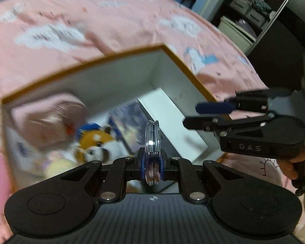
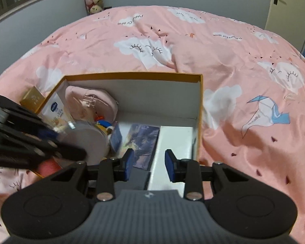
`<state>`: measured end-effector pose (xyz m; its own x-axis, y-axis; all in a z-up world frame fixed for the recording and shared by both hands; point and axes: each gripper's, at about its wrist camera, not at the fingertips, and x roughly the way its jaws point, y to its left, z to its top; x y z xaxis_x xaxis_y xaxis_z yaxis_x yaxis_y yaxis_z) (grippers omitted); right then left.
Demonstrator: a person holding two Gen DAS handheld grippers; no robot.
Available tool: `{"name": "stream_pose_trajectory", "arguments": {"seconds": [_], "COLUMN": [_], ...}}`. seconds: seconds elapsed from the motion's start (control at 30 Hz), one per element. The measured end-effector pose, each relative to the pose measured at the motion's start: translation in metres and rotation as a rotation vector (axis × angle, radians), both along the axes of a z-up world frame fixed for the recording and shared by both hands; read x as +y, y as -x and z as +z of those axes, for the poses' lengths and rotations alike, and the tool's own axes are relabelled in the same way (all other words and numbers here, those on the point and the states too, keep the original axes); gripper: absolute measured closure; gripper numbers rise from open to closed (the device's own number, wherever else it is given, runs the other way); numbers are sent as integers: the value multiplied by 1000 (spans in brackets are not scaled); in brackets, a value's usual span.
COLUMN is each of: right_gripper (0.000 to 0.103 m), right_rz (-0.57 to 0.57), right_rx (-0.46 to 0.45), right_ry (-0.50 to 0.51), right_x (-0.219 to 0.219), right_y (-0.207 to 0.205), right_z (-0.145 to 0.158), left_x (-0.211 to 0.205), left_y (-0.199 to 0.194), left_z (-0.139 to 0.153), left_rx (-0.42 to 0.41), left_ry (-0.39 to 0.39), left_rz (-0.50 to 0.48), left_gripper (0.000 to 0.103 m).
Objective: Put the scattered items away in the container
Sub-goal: 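Carry the compact mirror into the box with the left tool and open it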
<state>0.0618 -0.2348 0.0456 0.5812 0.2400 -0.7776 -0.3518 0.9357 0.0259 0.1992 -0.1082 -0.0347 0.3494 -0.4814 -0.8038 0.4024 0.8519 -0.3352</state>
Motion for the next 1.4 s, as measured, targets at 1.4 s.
{"name": "stream_pose_trajectory", "arguments": {"seconds": [1.4], "right_gripper": [73], "right_rz": [50], "right_rx": [207], "right_ry": [-37], "right_x": [27], "right_y": [-30], "right_z": [-32], "left_x": [5], "left_y": [19], "left_z": [-8], "left_rx": [-37], "left_ry": [-23], "left_rz": [-8], "left_gripper": [73]}}
